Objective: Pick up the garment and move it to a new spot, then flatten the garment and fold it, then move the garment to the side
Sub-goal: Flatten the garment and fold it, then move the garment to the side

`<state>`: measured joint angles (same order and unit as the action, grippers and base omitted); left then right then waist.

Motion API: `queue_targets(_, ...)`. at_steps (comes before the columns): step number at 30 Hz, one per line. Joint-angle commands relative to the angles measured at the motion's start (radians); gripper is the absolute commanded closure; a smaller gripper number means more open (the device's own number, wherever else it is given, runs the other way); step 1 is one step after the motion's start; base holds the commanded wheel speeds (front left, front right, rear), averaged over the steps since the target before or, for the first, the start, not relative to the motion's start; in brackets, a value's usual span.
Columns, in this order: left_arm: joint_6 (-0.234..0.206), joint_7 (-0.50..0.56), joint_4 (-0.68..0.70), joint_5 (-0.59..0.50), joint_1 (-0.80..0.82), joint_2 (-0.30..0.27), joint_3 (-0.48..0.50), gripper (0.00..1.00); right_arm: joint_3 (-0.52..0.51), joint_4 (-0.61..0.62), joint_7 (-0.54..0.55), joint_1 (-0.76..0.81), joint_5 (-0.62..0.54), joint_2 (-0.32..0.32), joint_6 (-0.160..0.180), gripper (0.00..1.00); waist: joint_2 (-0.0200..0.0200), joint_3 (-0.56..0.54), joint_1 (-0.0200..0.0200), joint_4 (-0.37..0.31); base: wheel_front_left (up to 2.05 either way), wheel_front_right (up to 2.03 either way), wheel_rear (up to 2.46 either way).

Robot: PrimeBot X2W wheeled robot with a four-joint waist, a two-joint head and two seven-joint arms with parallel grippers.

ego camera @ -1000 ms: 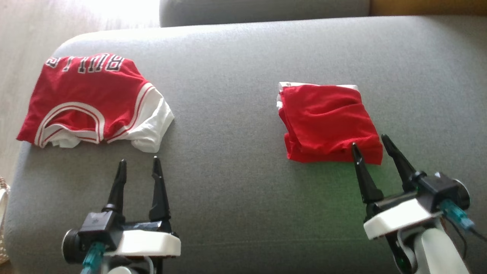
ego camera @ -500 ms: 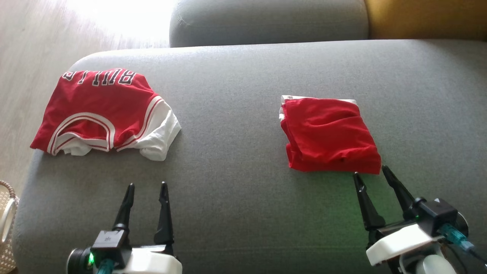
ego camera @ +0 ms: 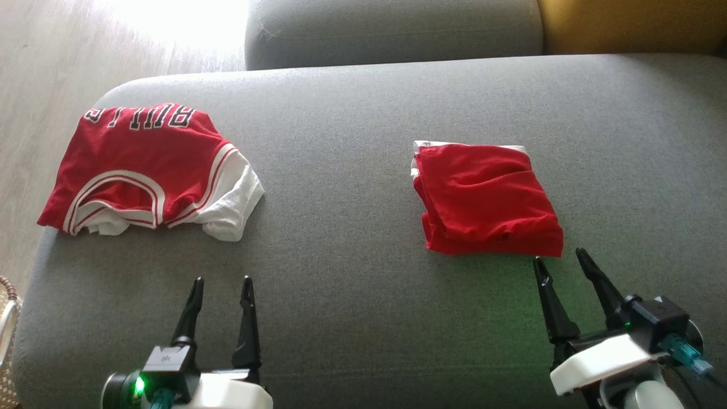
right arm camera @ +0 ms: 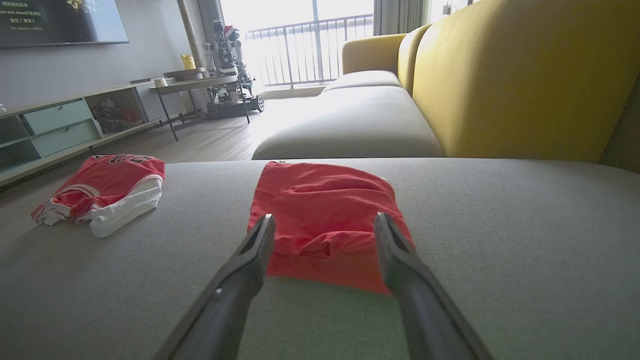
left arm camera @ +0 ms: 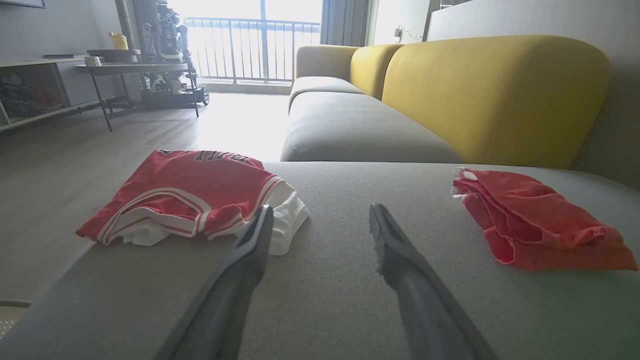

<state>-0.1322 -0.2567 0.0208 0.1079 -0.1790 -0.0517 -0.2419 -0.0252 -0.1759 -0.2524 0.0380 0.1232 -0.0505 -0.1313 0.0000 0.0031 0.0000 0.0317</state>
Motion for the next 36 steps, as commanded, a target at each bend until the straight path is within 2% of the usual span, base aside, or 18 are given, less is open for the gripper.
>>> queue_targets(1, -0.004, -0.005, 0.027, 0.002, 0.030, 0.001, 0.035, 0.00, 0.024, 0.028, -0.009, -0.021, 0.004, 0.000, 0.001, 0.00, 0.0000, 0.000, 0.0000, 0.000, 0.00, 0.00, 0.00)
queue_targets(15, 0.000, -0.005, 0.019, 0.011, 0.032, 0.001, 0.019, 0.00, 0.037, -0.007, -0.009, -0.045, -0.008, 0.000, 0.001, 0.00, 0.0000, 0.004, 0.0000, 0.014, 0.00, 0.00, 0.00)
queue_targets(23, -0.005, -0.005, 0.029, 0.020, 0.080, 0.001, -0.026, 0.00, -0.025, -0.194, -0.007, -0.249, 0.079, -0.004, 0.001, 0.00, 0.0000, 0.082, 0.0000, 0.047, 0.00, 0.00, 0.00)
queue_targets(26, -0.007, -0.005, 0.031, 0.021, 0.102, 0.001, -0.044, 0.00, -0.049, -0.273, 0.023, -0.344, 0.131, -0.047, 0.001, 0.00, 0.0000, 0.111, 0.0000, 0.065, 0.00, 0.00, 0.00)
queue_targets(31, -0.009, -0.005, 0.034, 0.022, 0.139, 0.001, -0.070, 0.00, -0.081, -0.392, 0.136, -0.466, 0.217, -0.137, 0.001, 0.00, 0.0000, 0.156, 0.0000, 0.098, 0.00, 0.00, 0.00)
queue_targets(36, -0.013, -0.005, 0.035, 0.020, 0.162, 0.001, -0.085, 0.00, -0.072, -0.452, 0.229, -0.530, 0.293, -0.201, 0.001, 0.00, 0.0000, 0.188, 0.0000, 0.116, 0.00, 0.00, 0.00)
